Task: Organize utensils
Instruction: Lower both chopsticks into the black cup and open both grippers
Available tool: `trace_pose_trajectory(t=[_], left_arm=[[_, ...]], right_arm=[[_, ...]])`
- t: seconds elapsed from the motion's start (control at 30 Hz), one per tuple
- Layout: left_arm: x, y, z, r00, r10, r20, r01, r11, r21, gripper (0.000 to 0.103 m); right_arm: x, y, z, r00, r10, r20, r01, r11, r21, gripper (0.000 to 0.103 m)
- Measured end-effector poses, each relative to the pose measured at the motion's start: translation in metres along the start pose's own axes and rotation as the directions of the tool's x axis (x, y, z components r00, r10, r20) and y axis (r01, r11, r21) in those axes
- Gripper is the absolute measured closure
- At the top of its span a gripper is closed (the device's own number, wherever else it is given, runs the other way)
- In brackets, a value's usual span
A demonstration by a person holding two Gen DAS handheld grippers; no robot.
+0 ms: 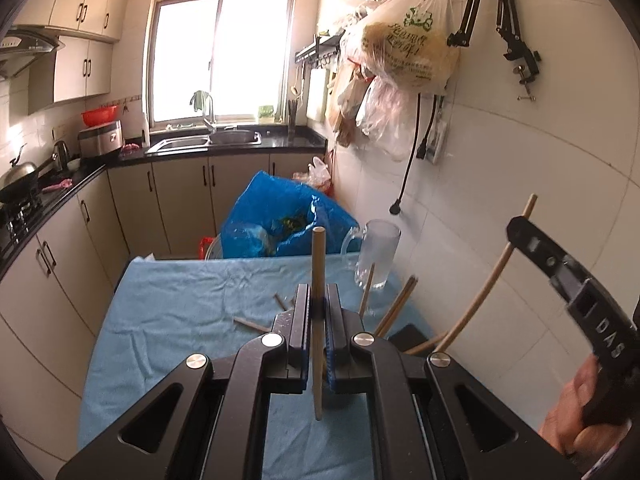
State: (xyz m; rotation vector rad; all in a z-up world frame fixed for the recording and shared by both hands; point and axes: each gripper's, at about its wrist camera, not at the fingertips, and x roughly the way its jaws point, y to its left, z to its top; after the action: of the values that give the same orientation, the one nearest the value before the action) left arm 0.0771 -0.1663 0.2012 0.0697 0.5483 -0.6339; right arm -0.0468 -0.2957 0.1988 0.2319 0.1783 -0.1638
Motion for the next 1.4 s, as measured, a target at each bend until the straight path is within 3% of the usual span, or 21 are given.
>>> trace_pose_trajectory(t=[0.13, 0.4, 0.67, 0.8, 0.9, 0.93, 1.13, 1.27, 1.4], left_arm=[[0.019, -0.009, 0.014, 1.000, 0.020, 0.020, -0.020, 1.000, 0.006, 0.097], [0.062, -0.010, 0.018, 1.000, 0.011, -0.022, -0.012, 1.000, -0.021, 0.097], [0.089, -0.012, 0.011, 0.998, 0.011, -0.058, -0.013, 1.000, -0.022, 0.097], [0.098, -0.008, 0.003, 0.997, 0.007, -0.082, -0.009, 1.000, -0.025, 0.097], [0.100, -0.005, 0.000, 0.996, 0.008, -0.083, -0.010, 1.000, -0.028, 0.097], [0.103, -0.005, 0.000, 0.996, 0.007, -0.088, -0.010, 0.999, -0.032, 0.097], [0.111, -0.007, -0.006, 0.994, -0.006, -0.110, 0.002, 0.999, -0.036, 0.097], [0.115, -0.007, -0.008, 0.993, -0.006, -0.121, 0.003, 1.000, -0.027, 0.097], [0.116, -0.003, -0.009, 0.993, -0.010, -0.121, 0.005, 0.999, -0.038, 0.097]], right_arm=[[0.018, -0.002, 0.007, 1.000, -0.028, 0.007, 0.028, 1.000, -0.001, 0.096], [0.060, -0.018, 0.004, 0.998, -0.065, -0.027, 0.065, 0.998, 0.012, 0.096], [0.077, -0.026, -0.002, 0.997, -0.056, -0.059, 0.057, 0.998, 0.011, 0.096], [0.069, -0.036, -0.006, 0.996, -0.003, -0.093, 0.008, 0.998, 0.060, 0.096], [0.054, -0.053, -0.022, 0.981, 0.119, -0.156, -0.096, 0.984, 0.147, 0.096], [0.051, -0.057, -0.027, 0.979, 0.125, -0.163, -0.099, 0.982, 0.161, 0.095], [0.067, -0.072, -0.063, 0.958, 0.121, -0.259, -0.068, 0.976, 0.206, 0.095], [0.084, -0.063, -0.081, 0.941, 0.104, -0.323, -0.047, 0.983, 0.180, 0.093], [0.103, -0.052, -0.094, 0.929, 0.026, -0.370, 0.019, 0.993, 0.119, 0.092]])
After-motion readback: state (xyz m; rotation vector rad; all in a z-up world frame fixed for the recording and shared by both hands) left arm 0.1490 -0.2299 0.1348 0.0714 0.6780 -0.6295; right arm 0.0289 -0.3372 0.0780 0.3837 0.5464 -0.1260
